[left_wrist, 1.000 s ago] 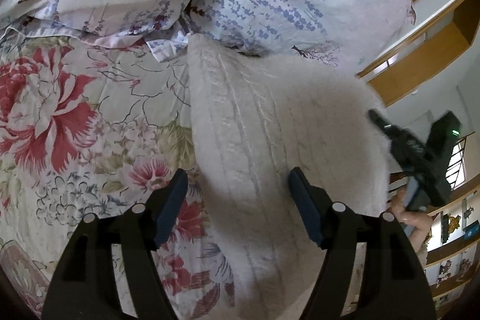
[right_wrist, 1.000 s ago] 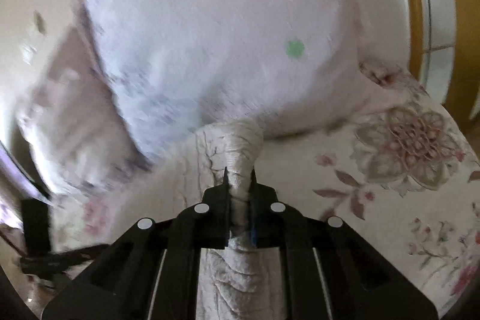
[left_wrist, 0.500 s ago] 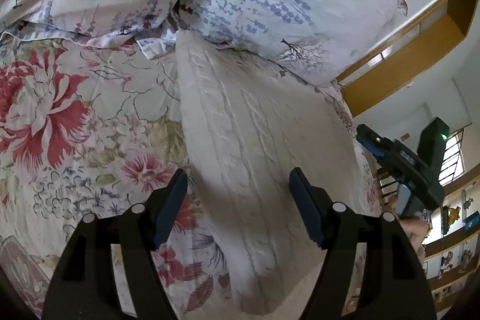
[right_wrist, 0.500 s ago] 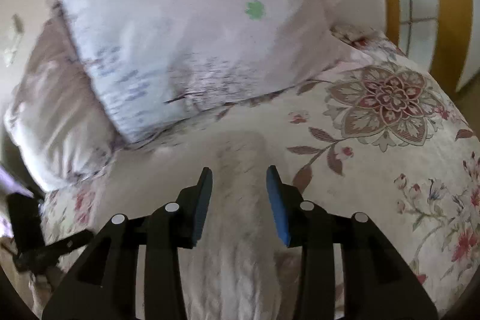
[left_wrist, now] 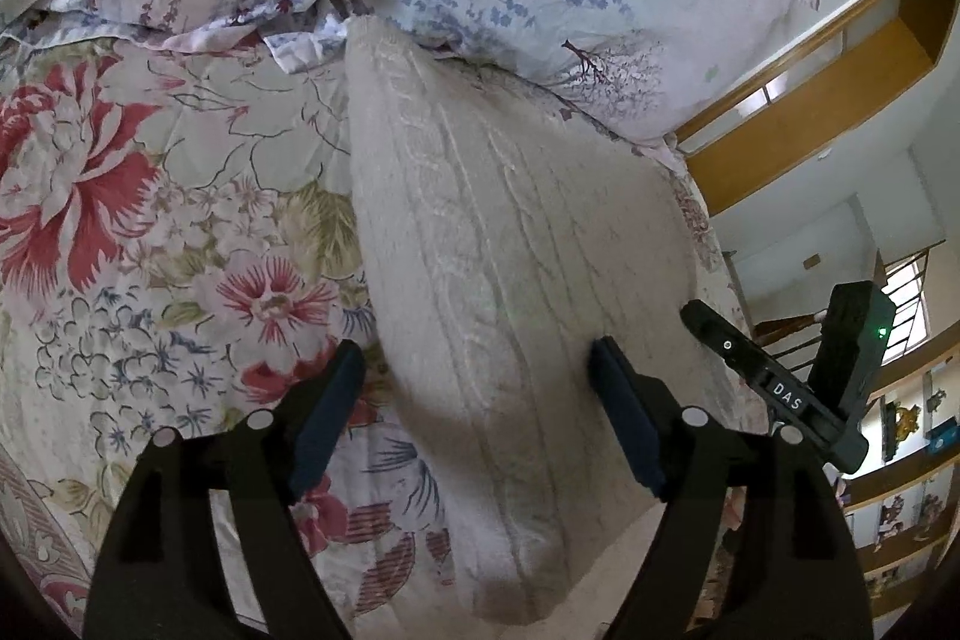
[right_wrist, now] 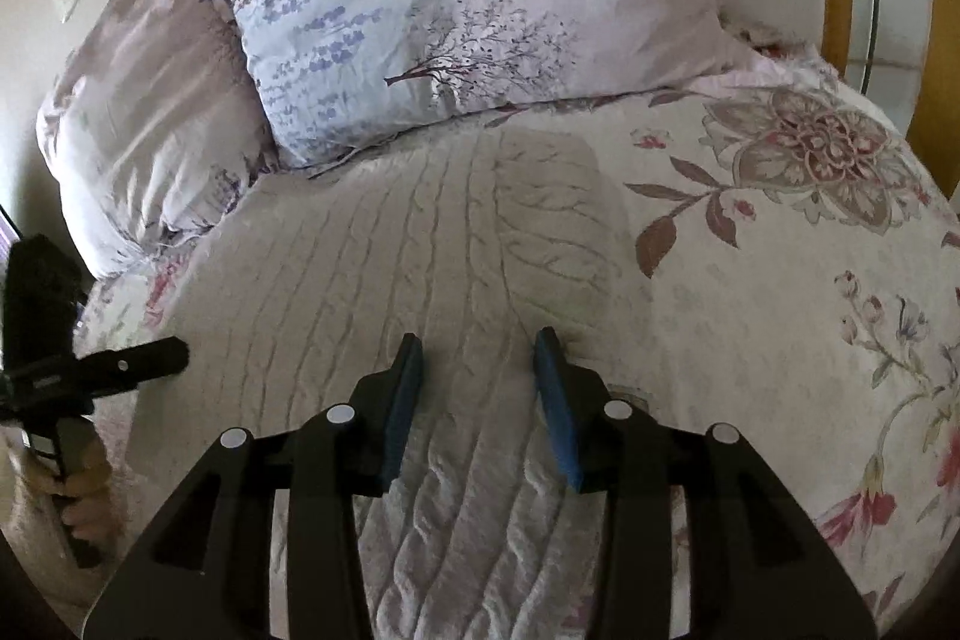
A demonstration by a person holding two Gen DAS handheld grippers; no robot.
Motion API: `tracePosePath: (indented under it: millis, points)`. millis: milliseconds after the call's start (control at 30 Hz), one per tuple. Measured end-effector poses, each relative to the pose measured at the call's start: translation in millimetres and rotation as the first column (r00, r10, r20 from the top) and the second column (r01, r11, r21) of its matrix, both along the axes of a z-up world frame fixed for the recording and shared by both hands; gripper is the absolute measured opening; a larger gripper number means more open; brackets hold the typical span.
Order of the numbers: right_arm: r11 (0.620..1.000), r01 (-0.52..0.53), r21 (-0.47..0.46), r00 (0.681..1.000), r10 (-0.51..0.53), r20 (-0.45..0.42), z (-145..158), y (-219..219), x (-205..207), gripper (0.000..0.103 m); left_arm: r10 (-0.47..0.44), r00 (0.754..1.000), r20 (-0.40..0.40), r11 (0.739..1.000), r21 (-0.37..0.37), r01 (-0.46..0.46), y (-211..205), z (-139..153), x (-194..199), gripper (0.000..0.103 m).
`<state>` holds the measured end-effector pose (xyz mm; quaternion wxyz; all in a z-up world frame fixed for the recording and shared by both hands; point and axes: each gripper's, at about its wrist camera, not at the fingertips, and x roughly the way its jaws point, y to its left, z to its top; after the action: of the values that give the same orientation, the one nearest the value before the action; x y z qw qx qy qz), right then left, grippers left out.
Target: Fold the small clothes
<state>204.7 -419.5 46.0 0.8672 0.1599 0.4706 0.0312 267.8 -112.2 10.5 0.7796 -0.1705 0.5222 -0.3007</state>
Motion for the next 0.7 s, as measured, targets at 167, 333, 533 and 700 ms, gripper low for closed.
tracePosePath:
  millis: [167, 333, 533, 700]
  points:
    - [0.984, 0.081, 0.156, 0.997, -0.083, 0.005, 12, -26, -4, 0.085, 0.009, 1.000, 0.000, 1.000, -0.018, -0.009, 5, 2, 1, 0.079]
    - [0.940, 0.166, 0.298, 0.986, -0.159, -0.048, 4, -54, 2, 0.085, 0.005, 1.000, -0.024, 0.999, -0.033, -0.005, 5, -1, 1, 0.080]
    - [0.883, 0.215, 0.417, 0.975, -0.175, -0.133, -23, -68, 14, 0.085, -0.004, 1.000, 0.001, 1.000, -0.009, 0.004, -4, 3, 4, 0.081]
    - [0.867, 0.222, 0.446, 0.973, -0.166, -0.163, -35, -69, 22, 0.085, -0.019, 0.999, 0.041, 0.999, 0.033, 0.018, -14, 6, 4, 0.081]
